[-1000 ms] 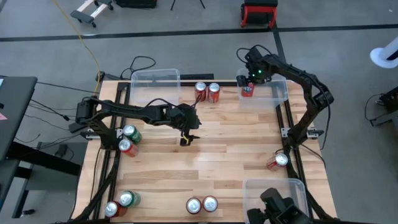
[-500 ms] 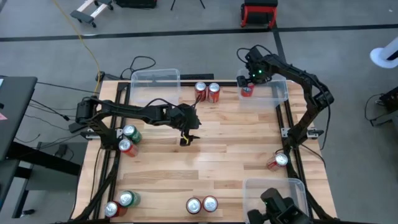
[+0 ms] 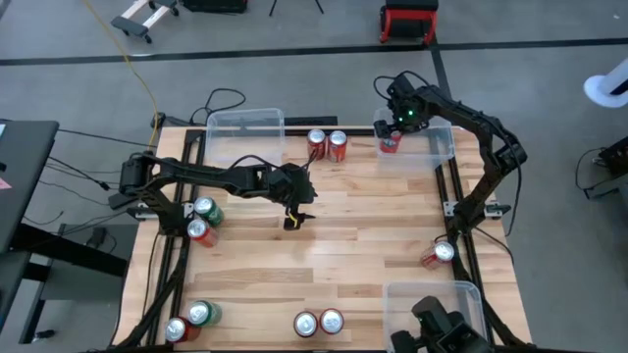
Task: Sort soda cans
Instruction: Put the middle right red soda can into the top right transparent bin
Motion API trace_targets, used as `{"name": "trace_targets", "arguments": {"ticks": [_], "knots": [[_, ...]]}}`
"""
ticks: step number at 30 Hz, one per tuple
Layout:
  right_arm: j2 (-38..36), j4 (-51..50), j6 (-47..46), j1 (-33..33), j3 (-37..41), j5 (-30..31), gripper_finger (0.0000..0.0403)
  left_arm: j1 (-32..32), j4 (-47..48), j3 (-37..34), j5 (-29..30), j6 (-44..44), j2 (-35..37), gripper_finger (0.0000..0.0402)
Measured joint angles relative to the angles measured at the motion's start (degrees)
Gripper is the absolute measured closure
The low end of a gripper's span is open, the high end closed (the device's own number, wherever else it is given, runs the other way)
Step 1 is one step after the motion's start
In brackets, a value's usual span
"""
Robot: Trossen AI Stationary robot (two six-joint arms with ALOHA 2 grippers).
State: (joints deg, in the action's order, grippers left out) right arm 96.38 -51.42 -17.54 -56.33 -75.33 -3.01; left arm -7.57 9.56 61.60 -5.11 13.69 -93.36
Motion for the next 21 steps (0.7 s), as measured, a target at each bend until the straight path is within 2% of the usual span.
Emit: {"name": "trace_targets", "arguments": {"ticks": [14, 21], "knots": [[-0.29, -0.86, 0.05, -0.10, -0.11, -0.17, 0.0045, 0.00, -0.04, 0.00, -0.02, 0.02, 0.00, 0.0079], [-3.62, -1.11, 0.44, -0.08, -0.11, -0.20, 0.0045, 0.00, -1.13, 0.00, 0.91, 0.08, 0.00, 0.0079]]}}
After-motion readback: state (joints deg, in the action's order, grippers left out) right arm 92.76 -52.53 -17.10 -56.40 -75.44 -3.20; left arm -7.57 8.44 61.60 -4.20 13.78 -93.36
